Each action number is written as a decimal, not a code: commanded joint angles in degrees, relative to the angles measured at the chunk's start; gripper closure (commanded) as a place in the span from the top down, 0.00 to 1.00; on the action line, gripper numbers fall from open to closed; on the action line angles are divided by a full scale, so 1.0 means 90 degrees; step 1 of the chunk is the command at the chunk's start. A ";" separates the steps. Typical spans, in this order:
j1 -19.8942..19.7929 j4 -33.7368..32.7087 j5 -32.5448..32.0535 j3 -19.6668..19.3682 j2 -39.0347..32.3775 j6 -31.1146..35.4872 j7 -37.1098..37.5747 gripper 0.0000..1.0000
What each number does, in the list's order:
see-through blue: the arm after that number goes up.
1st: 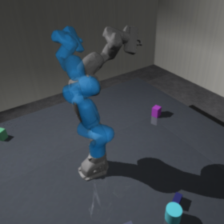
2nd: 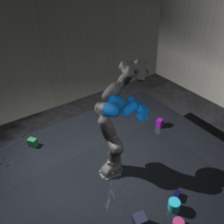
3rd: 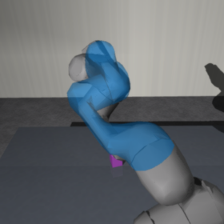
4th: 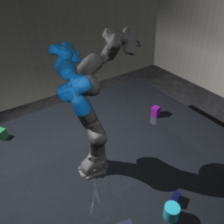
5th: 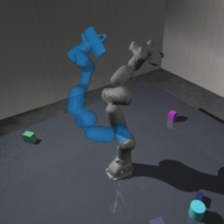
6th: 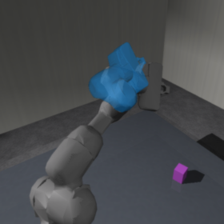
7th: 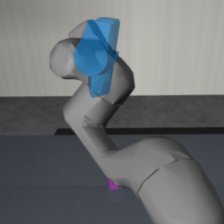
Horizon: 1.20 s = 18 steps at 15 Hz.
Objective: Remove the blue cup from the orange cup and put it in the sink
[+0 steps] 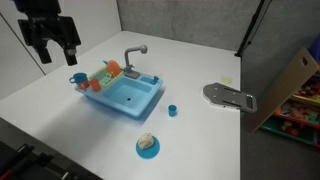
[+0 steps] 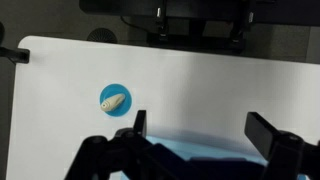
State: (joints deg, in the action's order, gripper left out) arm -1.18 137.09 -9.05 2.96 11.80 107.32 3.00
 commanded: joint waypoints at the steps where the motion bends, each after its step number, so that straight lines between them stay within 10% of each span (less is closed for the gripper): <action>1: 0.0067 -0.0007 -0.0010 -0.0063 -0.0002 -0.0009 0.0011 1.00; 18: 0.0020 -0.0317 0.0038 -0.0147 -0.0856 0.1357 0.0604 1.00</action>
State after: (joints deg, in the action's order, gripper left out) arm -1.01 135.96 -9.05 2.33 6.62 117.20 6.44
